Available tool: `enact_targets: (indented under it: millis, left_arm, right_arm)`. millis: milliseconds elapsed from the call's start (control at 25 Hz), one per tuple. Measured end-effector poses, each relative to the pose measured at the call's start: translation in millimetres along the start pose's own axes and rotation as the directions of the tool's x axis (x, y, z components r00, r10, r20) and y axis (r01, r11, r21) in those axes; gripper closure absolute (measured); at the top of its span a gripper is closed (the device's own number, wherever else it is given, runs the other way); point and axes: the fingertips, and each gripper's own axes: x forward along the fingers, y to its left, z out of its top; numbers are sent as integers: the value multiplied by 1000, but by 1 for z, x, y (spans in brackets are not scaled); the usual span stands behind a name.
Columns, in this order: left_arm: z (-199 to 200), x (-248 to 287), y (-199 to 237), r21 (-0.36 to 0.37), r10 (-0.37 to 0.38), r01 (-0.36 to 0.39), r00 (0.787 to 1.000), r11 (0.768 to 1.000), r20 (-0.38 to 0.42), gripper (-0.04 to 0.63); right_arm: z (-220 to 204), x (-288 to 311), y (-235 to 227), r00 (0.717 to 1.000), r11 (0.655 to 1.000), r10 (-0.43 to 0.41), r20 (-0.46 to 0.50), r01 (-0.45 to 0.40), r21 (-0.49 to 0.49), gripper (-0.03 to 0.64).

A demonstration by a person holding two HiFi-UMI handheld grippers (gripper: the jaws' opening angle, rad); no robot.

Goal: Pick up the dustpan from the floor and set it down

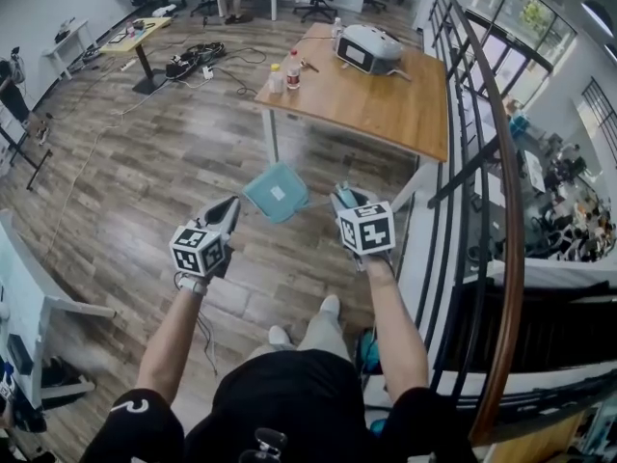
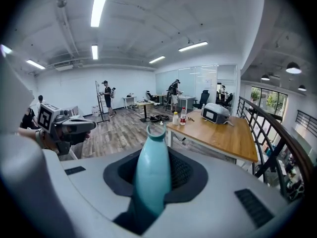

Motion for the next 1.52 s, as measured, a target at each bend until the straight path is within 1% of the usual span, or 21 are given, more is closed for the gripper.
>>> enact_targets:
  millis: [240, 440, 560, 680, 800, 920, 1120, 1360, 1520]
  left_arm:
    - [-33, 19, 13, -39, 14, -16, 999, 999, -40, 597]
    - [-73, 28, 13, -92, 25, -33, 996, 995, -91, 597]
    - [-94, 42, 20, -109, 30, -42, 993, 993, -111, 597]
    - [-112, 60, 26, -116, 32, -48, 990, 992, -138, 597]
    - [-136, 74, 31, -114, 36, -56, 985, 992, -169, 597]
    - [-159, 87, 37, -110, 44, -67, 980, 992, -195, 597]
    - [-198, 115, 50, -130, 66, -99, 969, 987, -239, 597]
    - [-251, 135, 61, -123, 79, -118, 955, 985, -285, 597]
    - [-275, 143, 71, -138, 90, -137, 949, 981, -302, 597]
  right_arm:
    - [-34, 39, -14, 998, 1000, 2, -63, -2, 3, 529]
    - [-86, 71, -21, 988, 1000, 9, -154, -9, 1, 529]
    - [-107, 95, -27, 984, 1000, 7, -176, -8, -7, 529]
    - [-128, 122, -41, 979, 1000, -4, -202, 0, -19, 529]
    - [-155, 150, -46, 972, 1000, 13, -234, -17, -17, 529]
    - [-176, 178, -47, 972, 999, 26, -235, -31, -18, 529]
    - [-211, 227, -56, 965, 998, 30, -262, -42, -40, 529]
    - [-258, 278, -65, 954, 1000, 13, -300, -17, -10, 529]
    - [-289, 300, -68, 940, 1000, -4, -340, 8, 10, 529]
